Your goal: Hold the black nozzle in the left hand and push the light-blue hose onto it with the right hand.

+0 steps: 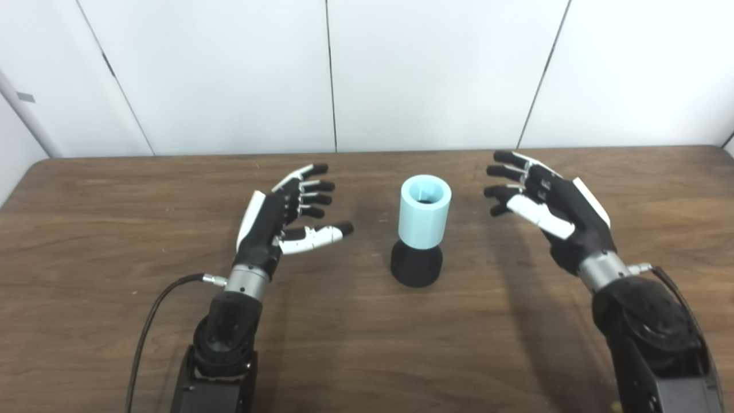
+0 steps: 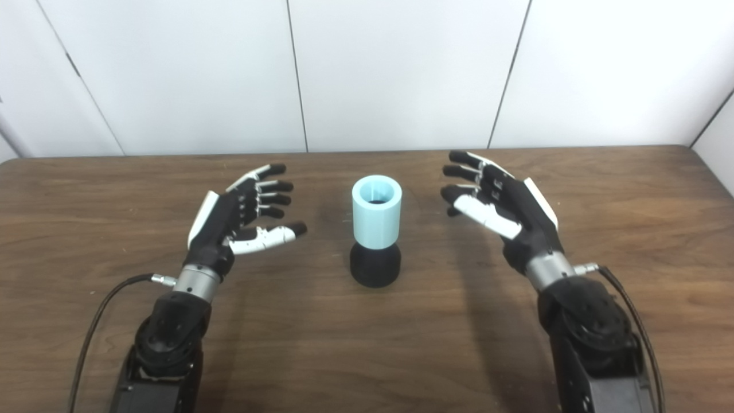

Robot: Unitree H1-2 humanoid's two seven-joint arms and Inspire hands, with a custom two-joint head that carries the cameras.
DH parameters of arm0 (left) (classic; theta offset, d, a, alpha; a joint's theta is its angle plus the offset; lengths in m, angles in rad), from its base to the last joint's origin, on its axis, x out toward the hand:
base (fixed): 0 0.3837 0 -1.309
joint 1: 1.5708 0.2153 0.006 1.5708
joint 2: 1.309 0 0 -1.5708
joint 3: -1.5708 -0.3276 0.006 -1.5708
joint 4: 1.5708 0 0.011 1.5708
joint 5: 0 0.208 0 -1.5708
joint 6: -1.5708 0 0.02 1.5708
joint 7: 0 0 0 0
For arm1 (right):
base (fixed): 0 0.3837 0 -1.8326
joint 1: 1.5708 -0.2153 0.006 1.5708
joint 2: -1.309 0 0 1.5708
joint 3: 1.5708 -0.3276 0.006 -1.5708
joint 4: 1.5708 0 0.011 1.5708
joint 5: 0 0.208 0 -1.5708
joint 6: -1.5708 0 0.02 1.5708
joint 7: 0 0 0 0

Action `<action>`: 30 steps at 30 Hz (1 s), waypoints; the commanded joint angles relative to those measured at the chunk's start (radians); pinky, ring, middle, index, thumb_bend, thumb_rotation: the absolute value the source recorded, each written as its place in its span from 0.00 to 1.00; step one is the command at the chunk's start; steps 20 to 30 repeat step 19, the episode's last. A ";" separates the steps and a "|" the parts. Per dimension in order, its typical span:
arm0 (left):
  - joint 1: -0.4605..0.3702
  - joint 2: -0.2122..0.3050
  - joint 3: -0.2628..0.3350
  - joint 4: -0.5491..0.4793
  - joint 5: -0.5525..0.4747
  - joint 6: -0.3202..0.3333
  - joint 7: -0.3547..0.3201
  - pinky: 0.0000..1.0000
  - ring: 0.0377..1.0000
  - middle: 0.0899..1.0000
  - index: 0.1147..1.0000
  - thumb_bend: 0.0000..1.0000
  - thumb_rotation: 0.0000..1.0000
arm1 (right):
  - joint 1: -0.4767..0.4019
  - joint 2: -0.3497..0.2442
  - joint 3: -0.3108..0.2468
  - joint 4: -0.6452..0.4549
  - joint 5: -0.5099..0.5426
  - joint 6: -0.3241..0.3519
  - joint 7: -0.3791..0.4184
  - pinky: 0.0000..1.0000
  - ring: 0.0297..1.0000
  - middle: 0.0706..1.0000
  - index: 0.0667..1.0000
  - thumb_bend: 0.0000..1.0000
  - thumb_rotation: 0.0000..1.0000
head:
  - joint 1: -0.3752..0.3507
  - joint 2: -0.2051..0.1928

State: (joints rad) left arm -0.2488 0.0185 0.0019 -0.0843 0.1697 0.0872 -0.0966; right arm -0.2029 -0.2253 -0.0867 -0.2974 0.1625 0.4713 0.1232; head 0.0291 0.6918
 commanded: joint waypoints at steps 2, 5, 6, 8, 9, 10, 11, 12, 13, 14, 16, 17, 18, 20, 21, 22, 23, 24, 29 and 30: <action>-0.007 0.010 0.009 -0.012 -0.048 -0.067 0.010 0.54 0.64 0.67 0.70 0.59 0.08 | 0.002 0.015 -0.008 -0.021 -0.013 -0.073 -0.017 0.51 0.62 0.73 0.75 0.65 0.32 | 0.006 -0.005; -0.005 0.020 0.010 -0.009 -0.107 -0.052 -0.016 0.54 0.65 0.67 0.70 0.64 0.22 | 0.021 0.038 -0.008 0.001 -0.030 -0.125 -0.031 0.50 0.61 0.72 0.75 0.69 0.32 | 0.004 -0.008; -0.005 0.024 0.011 -0.011 -0.125 -0.044 -0.022 0.56 0.66 0.68 0.71 0.67 0.26 | 0.024 0.043 -0.009 0.008 -0.034 -0.138 -0.034 0.50 0.62 0.72 0.75 0.70 0.33 | 0.004 -0.008; -0.005 0.030 0.013 -0.017 -0.148 -0.025 -0.029 0.57 0.67 0.68 0.72 0.68 0.29 | 0.031 0.053 -0.012 0.030 -0.044 -0.178 -0.039 0.50 0.62 0.72 0.75 0.70 0.33 | 0.007 -0.007; -0.005 0.032 0.013 -0.019 -0.151 -0.019 -0.028 0.58 0.67 0.69 0.72 0.69 0.30 | 0.033 0.057 -0.014 0.040 -0.047 -0.194 -0.040 0.50 0.62 0.72 0.75 0.71 0.33 | 0.007 -0.007; -0.004 0.030 0.016 -0.025 -0.160 -0.002 -0.026 0.58 0.67 0.69 0.72 0.69 0.30 | 0.036 0.064 -0.022 0.059 -0.043 -0.223 -0.044 0.50 0.63 0.72 0.76 0.71 0.33 | 0.010 -0.004; -0.001 0.028 0.018 -0.030 -0.168 0.012 -0.024 0.60 0.68 0.69 0.73 0.67 0.29 | 0.039 0.070 -0.030 0.076 -0.039 -0.247 -0.048 0.51 0.63 0.72 0.76 0.70 0.35 | 0.005 -0.004; 0.000 0.026 0.018 -0.033 -0.173 0.020 -0.023 0.61 0.69 0.70 0.73 0.66 0.28 | 0.041 0.073 -0.035 0.086 -0.036 -0.263 -0.051 0.51 0.63 0.72 0.76 0.69 0.35 | 0.005 -0.004; 0.001 0.025 0.018 -0.035 -0.176 0.027 -0.023 0.61 0.69 0.70 0.73 0.66 0.27 | 0.041 0.076 -0.038 0.094 -0.034 -0.274 -0.053 0.51 0.63 0.72 0.76 0.69 0.36 | 0.005 -0.004; 0.002 0.026 0.016 -0.037 -0.176 0.030 -0.024 0.61 0.69 0.70 0.73 0.65 0.27 | 0.041 0.078 -0.039 0.097 -0.036 -0.280 -0.056 0.52 0.63 0.72 0.76 0.69 0.36 | 0.005 -0.004; 0.004 0.031 0.012 -0.039 -0.173 0.036 -0.026 0.61 0.69 0.70 0.73 0.65 0.27 | 0.043 0.081 -0.041 0.088 -0.041 -0.281 -0.061 0.52 0.63 0.72 0.76 0.68 0.36 | 0.009 -0.007; 0.006 0.033 0.011 -0.040 -0.172 0.038 -0.026 0.62 0.69 0.70 0.73 0.65 0.26 | 0.046 0.082 -0.040 0.082 -0.042 -0.281 -0.063 0.51 0.63 0.72 0.76 0.68 0.36 | 0.012 -0.011; 0.008 0.035 0.010 -0.042 -0.173 0.044 -0.027 0.62 0.69 0.70 0.73 0.65 0.26 | 0.048 0.081 -0.039 0.078 -0.042 -0.282 -0.064 0.51 0.62 0.72 0.76 0.68 0.36 | 0.012 -0.011; 0.011 0.037 0.009 -0.045 -0.175 0.051 -0.028 0.62 0.69 0.70 0.73 0.65 0.26 | 0.050 0.080 -0.037 0.074 -0.043 -0.282 -0.063 0.51 0.63 0.72 0.76 0.68 0.36 | 0.017 -0.012; 0.011 0.037 0.009 -0.045 -0.175 0.051 -0.028 0.62 0.69 0.70 0.73 0.65 0.26 | 0.050 0.080 -0.037 0.074 -0.043 -0.282 -0.063 0.51 0.63 0.72 0.76 0.68 0.36 | 0.017 -0.012; 0.011 0.037 0.009 -0.045 -0.175 0.051 -0.028 0.62 0.69 0.70 0.73 0.65 0.26 | 0.050 0.080 -0.037 0.074 -0.043 -0.282 -0.063 0.51 0.63 0.72 0.76 0.68 0.36 | 0.017 -0.012; 0.011 0.037 0.009 -0.045 -0.175 0.051 -0.028 0.62 0.69 0.70 0.73 0.65 0.26 | 0.050 0.080 -0.037 0.074 -0.043 -0.282 -0.063 0.51 0.63 0.72 0.76 0.68 0.36 | 0.017 -0.012; 0.011 0.037 0.009 -0.045 -0.175 0.051 -0.028 0.62 0.69 0.70 0.73 0.65 0.26 | 0.050 0.080 -0.037 0.074 -0.043 -0.282 -0.063 0.51 0.63 0.72 0.76 0.68 0.36 | 0.017 -0.012; 0.011 0.037 0.009 -0.045 -0.175 0.051 -0.028 0.62 0.69 0.70 0.73 0.65 0.26 | 0.050 0.080 -0.037 0.074 -0.043 -0.282 -0.063 0.51 0.63 0.72 0.76 0.68 0.36 | 0.017 -0.012; 0.011 0.037 0.009 -0.045 -0.175 0.051 -0.028 0.62 0.69 0.70 0.73 0.65 0.26 | 0.050 0.080 -0.037 0.074 -0.043 -0.282 -0.063 0.51 0.63 0.72 0.76 0.68 0.36 | 0.017 -0.012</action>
